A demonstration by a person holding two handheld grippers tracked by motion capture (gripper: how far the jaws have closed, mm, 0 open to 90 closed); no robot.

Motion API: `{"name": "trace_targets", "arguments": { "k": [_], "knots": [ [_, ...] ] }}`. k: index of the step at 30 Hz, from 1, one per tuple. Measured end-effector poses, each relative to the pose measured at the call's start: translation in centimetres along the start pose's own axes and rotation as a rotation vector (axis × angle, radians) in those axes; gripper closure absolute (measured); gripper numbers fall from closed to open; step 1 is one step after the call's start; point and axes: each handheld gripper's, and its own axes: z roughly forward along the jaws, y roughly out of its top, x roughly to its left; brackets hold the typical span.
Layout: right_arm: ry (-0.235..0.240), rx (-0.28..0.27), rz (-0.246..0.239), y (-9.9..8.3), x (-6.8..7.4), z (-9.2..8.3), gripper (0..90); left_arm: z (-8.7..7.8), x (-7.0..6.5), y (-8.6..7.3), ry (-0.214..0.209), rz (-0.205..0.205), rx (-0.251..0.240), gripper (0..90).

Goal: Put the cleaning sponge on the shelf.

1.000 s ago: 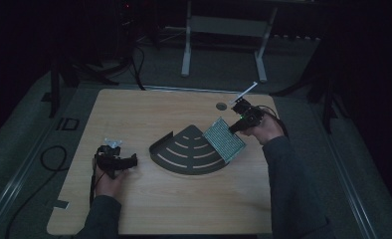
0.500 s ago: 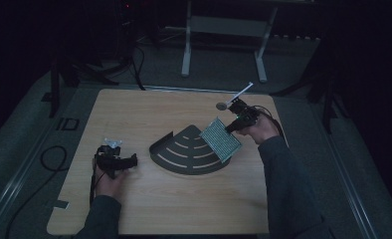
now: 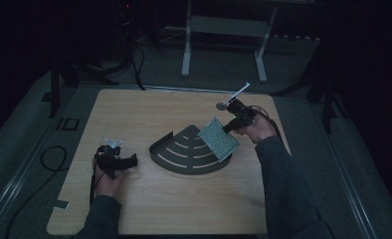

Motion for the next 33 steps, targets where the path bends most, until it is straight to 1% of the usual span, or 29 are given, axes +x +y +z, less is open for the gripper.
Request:
{"name": "trace_targets", "arguments": {
  "k": [8, 18, 22, 33],
  "knots": [
    [-0.001, -0.002, -0.004, 0.2, -0.2, 0.2, 89.7, 0.0, 0.0, 0.0, 0.0, 0.001, 0.001, 5.2],
    [-0.001, 0.005, -0.019, 0.5, -0.1, 1.2, 89.7, 0.0, 0.0, 0.0, 0.0, 0.002, 0.002, 5.2],
    [-0.003, 0.012, -0.016, 0.6, -0.2, 1.5, 89.7, 0.0, 0.0, 0.0, 0.0, 0.002, 0.002, 5.2],
    [-0.006, 0.008, -0.036, 0.8, 0.0, 2.2, 89.7, 0.0, 0.0, 0.0, 0.0, 0.003, 0.002, 5.2]
  ]
}}
